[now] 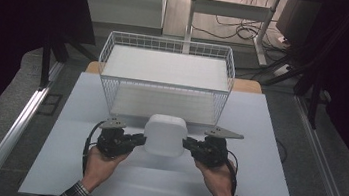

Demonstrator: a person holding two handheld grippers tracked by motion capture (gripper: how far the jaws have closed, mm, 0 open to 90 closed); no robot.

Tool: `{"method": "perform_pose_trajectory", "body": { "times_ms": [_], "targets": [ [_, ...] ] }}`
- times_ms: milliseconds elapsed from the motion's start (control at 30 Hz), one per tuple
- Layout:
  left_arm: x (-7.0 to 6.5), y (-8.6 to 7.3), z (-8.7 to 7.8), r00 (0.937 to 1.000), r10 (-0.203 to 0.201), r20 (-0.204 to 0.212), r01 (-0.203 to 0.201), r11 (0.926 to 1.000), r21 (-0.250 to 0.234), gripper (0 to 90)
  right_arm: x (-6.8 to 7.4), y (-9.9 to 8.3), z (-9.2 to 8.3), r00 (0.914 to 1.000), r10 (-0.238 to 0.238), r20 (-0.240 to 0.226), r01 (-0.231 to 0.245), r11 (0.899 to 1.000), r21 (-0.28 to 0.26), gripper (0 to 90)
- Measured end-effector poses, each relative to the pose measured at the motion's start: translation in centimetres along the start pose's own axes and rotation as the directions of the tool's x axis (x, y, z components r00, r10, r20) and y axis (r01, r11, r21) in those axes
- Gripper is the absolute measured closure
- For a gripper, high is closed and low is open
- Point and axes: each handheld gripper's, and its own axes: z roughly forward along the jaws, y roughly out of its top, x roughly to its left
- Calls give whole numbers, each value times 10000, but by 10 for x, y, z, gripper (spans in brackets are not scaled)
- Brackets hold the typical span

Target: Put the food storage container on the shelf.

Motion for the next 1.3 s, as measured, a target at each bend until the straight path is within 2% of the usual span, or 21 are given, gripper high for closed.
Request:
{"method": "perform_pose_trajectory", "body": {
  "times_ms": [100, 333, 367, 967, 1300],
  "targets": [
    [0, 10, -5, 9999, 106, -98, -108, 9997, -197, 804, 2, 13, -2, 9999, -156, -6, 155, 9993, -334, 780],
    [0, 33, -17, 9988, 380, -305, -396, 9978, -536, 804, 4, 34, -6, 9992, -410, 1, 410, 9972, -626, 780],
    [0, 36, -19, 9984, 448, -340, -468, 9971, -595, 804, 4, 41, -7, 9988, -490, -6, 488, 9960, -746, 780],
    [1, 84, -41, 9936, 857, -740, -945, 9876, -1257, 802, 10, 92, -15, 9957, -912, 151, 924, 9861, -1382, 778],
    [4, 116, -55, 9915, 1006, -830, -1131, 9801, -1634, 802, 14, 130, -22, 9929, -1170, 202, 1188, 9778, -1729, 777]
  ]
}}
